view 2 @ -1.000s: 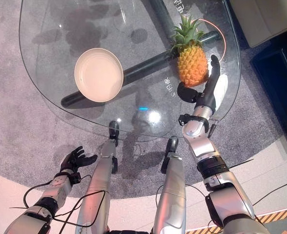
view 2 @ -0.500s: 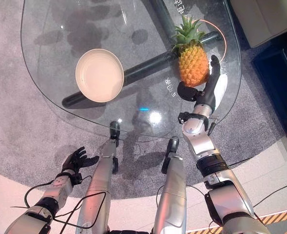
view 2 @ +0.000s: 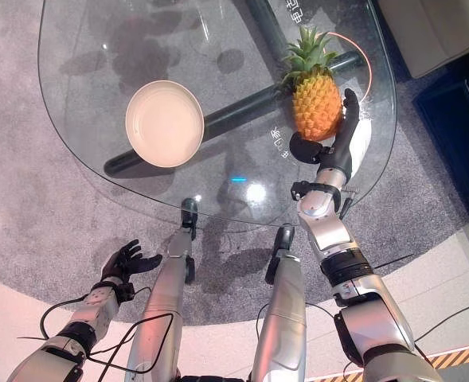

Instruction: Pick up the fruit to the plate

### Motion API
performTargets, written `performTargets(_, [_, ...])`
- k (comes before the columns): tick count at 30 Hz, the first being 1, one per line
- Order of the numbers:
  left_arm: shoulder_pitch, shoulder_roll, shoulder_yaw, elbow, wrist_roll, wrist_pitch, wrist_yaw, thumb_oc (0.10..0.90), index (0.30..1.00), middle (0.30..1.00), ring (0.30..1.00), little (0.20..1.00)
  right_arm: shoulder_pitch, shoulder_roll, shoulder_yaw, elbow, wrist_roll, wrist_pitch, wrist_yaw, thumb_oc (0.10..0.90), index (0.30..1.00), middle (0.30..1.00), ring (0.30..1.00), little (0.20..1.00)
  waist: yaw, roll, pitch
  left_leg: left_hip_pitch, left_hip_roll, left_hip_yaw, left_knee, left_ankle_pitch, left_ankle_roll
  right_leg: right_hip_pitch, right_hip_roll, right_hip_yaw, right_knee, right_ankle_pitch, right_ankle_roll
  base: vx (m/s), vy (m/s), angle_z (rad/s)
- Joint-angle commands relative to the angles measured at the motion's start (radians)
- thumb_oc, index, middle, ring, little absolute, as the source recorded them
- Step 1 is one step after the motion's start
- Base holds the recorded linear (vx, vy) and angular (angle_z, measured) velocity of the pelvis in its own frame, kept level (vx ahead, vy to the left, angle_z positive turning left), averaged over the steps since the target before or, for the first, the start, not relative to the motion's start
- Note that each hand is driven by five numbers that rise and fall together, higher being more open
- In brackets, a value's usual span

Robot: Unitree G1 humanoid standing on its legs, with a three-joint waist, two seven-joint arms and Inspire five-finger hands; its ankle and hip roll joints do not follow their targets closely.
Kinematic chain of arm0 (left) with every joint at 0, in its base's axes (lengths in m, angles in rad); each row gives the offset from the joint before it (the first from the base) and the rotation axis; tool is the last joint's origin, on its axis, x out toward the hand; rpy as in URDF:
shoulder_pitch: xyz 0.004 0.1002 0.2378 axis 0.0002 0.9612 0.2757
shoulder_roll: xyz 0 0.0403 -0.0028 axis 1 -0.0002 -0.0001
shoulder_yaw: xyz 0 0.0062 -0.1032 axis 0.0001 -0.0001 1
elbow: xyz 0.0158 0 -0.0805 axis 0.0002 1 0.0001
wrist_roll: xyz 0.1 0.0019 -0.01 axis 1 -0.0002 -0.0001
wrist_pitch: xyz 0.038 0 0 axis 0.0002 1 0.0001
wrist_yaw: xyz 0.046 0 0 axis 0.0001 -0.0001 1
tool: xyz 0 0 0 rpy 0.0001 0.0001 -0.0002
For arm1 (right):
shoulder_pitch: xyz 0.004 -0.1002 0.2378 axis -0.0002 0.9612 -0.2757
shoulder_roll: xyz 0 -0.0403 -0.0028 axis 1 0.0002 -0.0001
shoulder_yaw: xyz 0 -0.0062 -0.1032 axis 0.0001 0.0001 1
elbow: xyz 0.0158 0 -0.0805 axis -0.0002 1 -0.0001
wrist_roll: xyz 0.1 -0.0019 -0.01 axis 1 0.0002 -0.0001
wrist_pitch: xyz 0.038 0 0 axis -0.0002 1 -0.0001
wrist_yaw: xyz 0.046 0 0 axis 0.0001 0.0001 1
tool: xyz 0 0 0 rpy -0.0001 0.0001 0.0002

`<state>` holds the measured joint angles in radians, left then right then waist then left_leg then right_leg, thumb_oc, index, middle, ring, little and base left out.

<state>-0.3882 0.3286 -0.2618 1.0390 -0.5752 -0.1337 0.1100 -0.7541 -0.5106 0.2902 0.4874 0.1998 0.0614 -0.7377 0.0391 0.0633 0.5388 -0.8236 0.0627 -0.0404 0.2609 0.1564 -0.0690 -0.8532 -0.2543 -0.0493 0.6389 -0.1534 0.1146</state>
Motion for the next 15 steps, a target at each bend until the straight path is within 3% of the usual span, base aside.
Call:
performTargets(1, [0.02, 0.021, -0.015, 0.016, 0.003, 0.003, 0.0, 0.8, 0.9, 0.9, 0.9, 0.9, -0.1, -0.076, -0.021, -0.017, -0.018, -0.029, 0.002, 0.8, 0.9, 0.9, 0.9, 0.9, 0.012, 0.025, -0.019, 0.002, 0.017, 0.033, 0.183, -0.157, 0.037, 0.016, -0.013, -0.02, -0.167, 0.173, -0.006, 0.0, 0.0, 0.0])
performTargets(9, [0.025, 0.027, -0.029, 0.015, 0.001, 0.009, -0.003, 0.8, 0.9, 0.9, 0.9, 0.9, -0.122, -0.095, 0.019, 0.036, -0.05, 0.025, 0.033, 0.8, 0.9, 0.9, 0.9, 0.9, 0.02, 0.025, -0.019, 0.026, 0.018, 0.026, 0.193, -0.187, 0.032, 0.038, -0.012, -0.02, -0.152, 0.145, 0.001, 0.02, -0.014, 0.03])
performTargets(10, [0.024, 0.028, -0.03, 0.013, 0.003, 0.012, -0.004, 0.8, 0.9, 0.9, 0.9, 0.9, -0.133, -0.105, 0.028, 0.047, -0.068, 0.046, 0.046, 0.405, 0.561, 0.561, 0.561, 0.505, 0.021, 0.026, -0.019, 0.026, 0.018, 0.026, 0.193, -0.187, 0.033, 0.038, -0.012, -0.02, -0.152, 0.145, 0.001, 0.0, -0.001, 0.06])
performTargets(11, [0.024, 0.029, -0.032, 0.013, 0.002, 0.012, -0.005, 0.8, 0.9, 0.9, 0.9, 0.9, -0.139, -0.11, 0.037, 0.057, -0.079, 0.054, 0.05, 0.16, 0.352, 0.352, 0.352, 0.26, 0.022, 0.026, -0.019, 0.026, 0.018, 0.025, 0.193, -0.187, 0.032, 0.039, -0.013, -0.021, -0.152, 0.146, 0.002, -0.07, -0.001, 0.05])
performTargets(12, [0.01, 0.032, -0.03, 0.01, 0.002, 0.013, -0.005, 0.8, 0.9, 0.9, 0.9, 0.9, -0.166, -0.124, 0.051, 0.075, -0.099, 0.071, 0.062, 0.1, 0.3, 0.3, 0.3, 0.2, 0.023, 0.025, -0.019, -0.005, 0.016, 0.026, 0.187, -0.156, 0.037, 0.013, -0.016, -0.027, -0.167, 0.176, -0.006, 0.0, -0.011, 0.04])
performTargets(14, [0.022, 0.031, -0.038, 0.014, 0.002, 0.011, -0.005, 0.8, 0.9, 0.9, 0.9, 0.9, -0.163, -0.127, 0.068, 0.092, -0.109, 0.082, 0.066, 0.1, 0.3, 0.3, 0.3, 0.2, 0.026, 0.025, -0.019, 0.023, 0.018, 0.024, 0.195, -0.187, 0.032, 0.039, -0.015, -0.024, -0.155, 0.147, 0.002, -0.01, -0.018, 0.06])
performTargets(15, [0.005, 0.037, -0.037, 0.015, 0.001, 0.01, -0.008, 0.8, 0.9, 0.9, 0.9, 0.9, -0.201, -0.141, 0.087, 0.115, -0.116, 0.094, 0.071, 0.1, 0.3, 0.3, 0.3, 0.2, 0.029, 0.024, -0.019, -0.007, 0.017, 0.023, 0.186, -0.156, 0.036, 0.014, -0.019, -0.032, -0.171, 0.178, -0.005, -0.01, -0.022, 0.07])
